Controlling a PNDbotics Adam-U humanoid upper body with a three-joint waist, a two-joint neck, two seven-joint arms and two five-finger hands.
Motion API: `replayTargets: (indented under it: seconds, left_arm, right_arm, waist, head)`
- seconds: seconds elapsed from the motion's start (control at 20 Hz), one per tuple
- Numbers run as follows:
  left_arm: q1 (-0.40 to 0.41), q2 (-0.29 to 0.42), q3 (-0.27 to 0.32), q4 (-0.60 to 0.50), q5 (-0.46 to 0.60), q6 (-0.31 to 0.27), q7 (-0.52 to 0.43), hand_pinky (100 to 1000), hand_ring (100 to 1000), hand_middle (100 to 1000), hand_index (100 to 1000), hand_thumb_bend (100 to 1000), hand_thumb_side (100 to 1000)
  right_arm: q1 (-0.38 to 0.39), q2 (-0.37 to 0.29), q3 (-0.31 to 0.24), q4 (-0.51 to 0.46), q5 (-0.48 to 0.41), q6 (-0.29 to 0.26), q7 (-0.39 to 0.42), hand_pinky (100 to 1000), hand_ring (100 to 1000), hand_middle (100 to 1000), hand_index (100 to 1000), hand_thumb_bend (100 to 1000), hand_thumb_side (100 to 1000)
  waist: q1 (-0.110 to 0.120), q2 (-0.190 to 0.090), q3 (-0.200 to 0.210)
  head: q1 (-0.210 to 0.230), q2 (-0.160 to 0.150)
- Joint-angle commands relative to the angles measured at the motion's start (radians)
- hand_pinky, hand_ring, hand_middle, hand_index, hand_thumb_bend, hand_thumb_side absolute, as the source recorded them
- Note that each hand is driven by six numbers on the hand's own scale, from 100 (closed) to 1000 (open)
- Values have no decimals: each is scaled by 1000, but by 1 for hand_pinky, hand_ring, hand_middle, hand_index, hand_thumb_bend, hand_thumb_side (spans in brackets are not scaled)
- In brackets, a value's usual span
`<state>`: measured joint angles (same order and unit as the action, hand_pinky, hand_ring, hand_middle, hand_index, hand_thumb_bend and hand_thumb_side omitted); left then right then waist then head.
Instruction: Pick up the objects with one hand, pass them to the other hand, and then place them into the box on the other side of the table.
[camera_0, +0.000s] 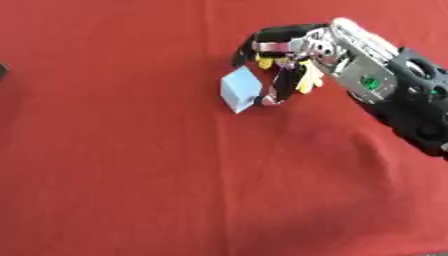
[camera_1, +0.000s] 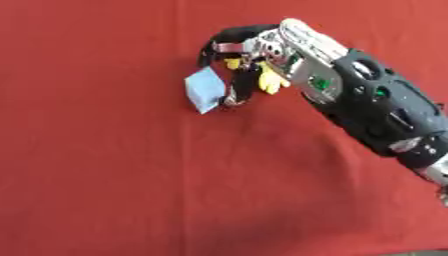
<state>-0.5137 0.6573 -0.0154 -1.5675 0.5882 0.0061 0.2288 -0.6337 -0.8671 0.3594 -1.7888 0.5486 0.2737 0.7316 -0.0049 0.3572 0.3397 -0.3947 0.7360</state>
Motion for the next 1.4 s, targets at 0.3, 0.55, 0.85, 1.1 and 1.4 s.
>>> replayTargets:
  seconds: [0.3,0.55,0.85,1.1,1.4]
  left_arm:
    - [-13,12,18,-8,-5,1,3,1000,667,726,676,100,722]
    - [-12,10,21,-9,-4,1,5,1000,667,726,676,100,720]
    - [-9,9,22,-9,-5,1,6,1000,667,726,675,100,719]
    - [-3,11,25,-9,-6,-1,6,1000,666,726,675,100,707]
    - [2,23,34,-5,-13,-9,13,1000,666,726,674,100,679]
  right_arm:
    - [-13,-11,-12,-12,9,11,-21,983,807,606,635,391,100]
    - [-17,-5,-11,-4,3,11,-78,976,757,504,480,375,100]
    - [-14,-4,-7,-3,3,23,-133,970,716,433,389,376,100]
    - [-9,-6,-20,-14,-17,44,-160,926,680,413,361,378,100]
    - [2,-19,-54,-79,-90,92,-226,872,642,404,340,375,100]
  waist:
    - [-15,0,11]
    - [-13,3,16]
    - [-13,1,14]
    - [-8,-11,0]
    - [4,-49,-39]
  head:
    - [-13,-22]
    - [-25,-24]
    - [-25,-19]
    - [-12,-3]
    - [28,27]
